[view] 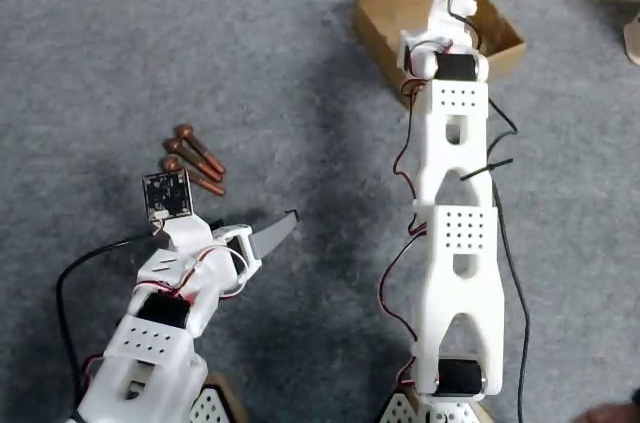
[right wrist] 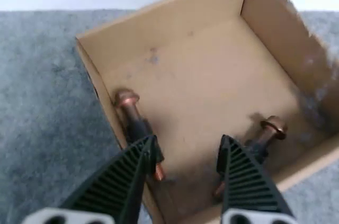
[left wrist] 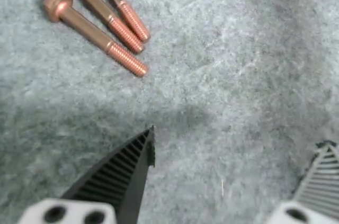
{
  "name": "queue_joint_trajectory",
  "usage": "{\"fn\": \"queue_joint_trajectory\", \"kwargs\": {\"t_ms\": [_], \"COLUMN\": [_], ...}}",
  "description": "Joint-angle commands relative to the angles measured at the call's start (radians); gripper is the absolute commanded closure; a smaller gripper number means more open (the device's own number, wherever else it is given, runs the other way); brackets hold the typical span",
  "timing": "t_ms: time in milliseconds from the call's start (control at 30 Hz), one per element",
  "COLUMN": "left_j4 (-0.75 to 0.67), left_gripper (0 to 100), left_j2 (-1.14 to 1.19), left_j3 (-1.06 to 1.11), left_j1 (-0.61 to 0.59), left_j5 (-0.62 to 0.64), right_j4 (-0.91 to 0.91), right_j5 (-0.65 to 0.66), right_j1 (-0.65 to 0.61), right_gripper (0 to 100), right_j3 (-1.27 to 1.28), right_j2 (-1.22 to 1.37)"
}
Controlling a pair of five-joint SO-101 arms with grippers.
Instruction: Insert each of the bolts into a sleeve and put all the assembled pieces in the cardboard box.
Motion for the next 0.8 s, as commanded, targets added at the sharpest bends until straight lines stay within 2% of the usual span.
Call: {"fn": "queue_joint_trajectory", "kwargs": {"t_ms": [0, 133, 300, 433, 467, 600, 767], "left_j4": [-0.017, -0.017, -0.017, -0.017, -0.017, -0.017, -0.017], "left_gripper": [58, 58, 58, 58, 58, 58, 58], "left_j2": [-0.015, -0.015, -0.015, -0.015, -0.015, -0.015, -0.015], "left_j3": [-0.008, -0.008, -0.008, -0.007, -0.007, -0.007, -0.008], "left_j1": [0.016, 0.018, 0.018, 0.018, 0.018, 0.018, 0.018], "left_j5": [0.002, 0.002, 0.002, 0.002, 0.002, 0.002, 0.002], "right_j4": [0.127, 0.309, 0.501, 0.685, 0.691, 0.687, 0.687], "right_j5": [-0.009, 0.0, 0.133, 0.362, 0.413, 0.459, 0.509], "right_j1": [0.012, 0.013, 0.013, 0.03, 0.033, 0.091, 0.11], "right_gripper": [82.9, 82.9, 82.9, 82.9, 82.9, 82.9, 82.9], "right_j3": [-0.093, -0.114, -0.116, -0.116, -0.11, -0.038, 0.229], "right_j2": [-0.088, -0.153, -0.214, -0.28, -0.305, -0.346, -0.407]}}
